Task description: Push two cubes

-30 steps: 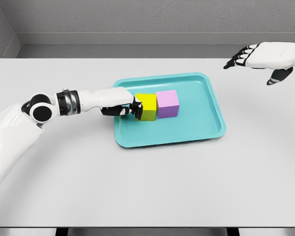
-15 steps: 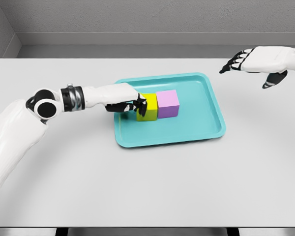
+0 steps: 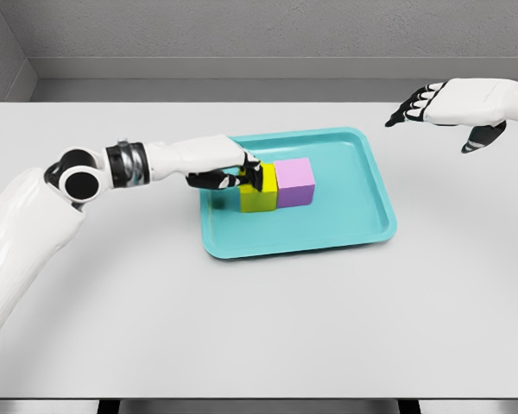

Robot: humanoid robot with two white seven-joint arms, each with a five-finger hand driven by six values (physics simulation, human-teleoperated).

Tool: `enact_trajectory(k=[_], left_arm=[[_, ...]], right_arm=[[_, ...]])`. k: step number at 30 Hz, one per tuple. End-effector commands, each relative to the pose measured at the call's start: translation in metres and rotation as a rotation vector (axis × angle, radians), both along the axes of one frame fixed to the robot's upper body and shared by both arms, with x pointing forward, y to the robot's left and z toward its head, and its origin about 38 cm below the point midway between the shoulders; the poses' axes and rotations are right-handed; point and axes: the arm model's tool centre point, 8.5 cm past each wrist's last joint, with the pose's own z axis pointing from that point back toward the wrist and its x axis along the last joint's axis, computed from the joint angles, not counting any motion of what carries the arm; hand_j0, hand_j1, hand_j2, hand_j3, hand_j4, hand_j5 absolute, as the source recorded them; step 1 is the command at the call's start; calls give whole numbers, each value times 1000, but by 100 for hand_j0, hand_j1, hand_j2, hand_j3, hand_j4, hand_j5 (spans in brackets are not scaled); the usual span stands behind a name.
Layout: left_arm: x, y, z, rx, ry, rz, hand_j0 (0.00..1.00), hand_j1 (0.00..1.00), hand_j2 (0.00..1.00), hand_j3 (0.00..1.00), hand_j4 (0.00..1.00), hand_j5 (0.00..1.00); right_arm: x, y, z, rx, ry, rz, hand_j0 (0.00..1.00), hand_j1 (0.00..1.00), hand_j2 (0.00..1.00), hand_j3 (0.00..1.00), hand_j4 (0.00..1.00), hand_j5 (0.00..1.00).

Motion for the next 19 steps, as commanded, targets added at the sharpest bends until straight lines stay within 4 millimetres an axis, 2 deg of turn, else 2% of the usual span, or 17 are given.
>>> enact_trajectory(k=[1,3,5,7,8,10,11,12,13,19], left_arm=[[1,2,4,-17,-1,6,74,74,74,74,74,74],[2,5,8,-24,-10,14,74,74,74,74,74,74],[9,22,22,-52,-36,61,73,73,73,73,73,73],[19,72,41,-83,-72,176,74,74,74,74,74,74],[29,118,44,-125,-53,300,74,74,74,74,74,74],[39,195,24,-240,44,531,100,100,100,100,100,100],[38,212,16,-273,75,582,100,100,100,100,100,100],[37,220,14,-261,81,598,100,100,100,100,100,100],[36,220,12,-262,87,600,100,100,100,100,100,100],[38,213,3,-269,109,595,100,100,100,100,100,100]], right_arm=[[0,-1,1,4,-1,-4,100,100,100,100,100,100],[0,-1,1,4,-1,-3,100,100,100,100,100,100],[0,-1,1,3,-2,-4,100,100,100,100,100,100],[-1,-4,2,0,-2,-9,100,100,100,100,100,100],[-1,-5,5,-1,-8,-11,100,100,100,100,100,100],[-1,-5,5,-1,-8,-11,100,100,100,100,100,100],[-1,-5,5,-1,-8,-11,100,100,100,100,100,100],[-1,-5,5,-1,-9,-10,100,100,100,100,100,100],[-1,-5,5,-1,-9,-10,100,100,100,100,100,100],[-1,-5,5,-1,-9,-10,100,100,100,100,100,100]])
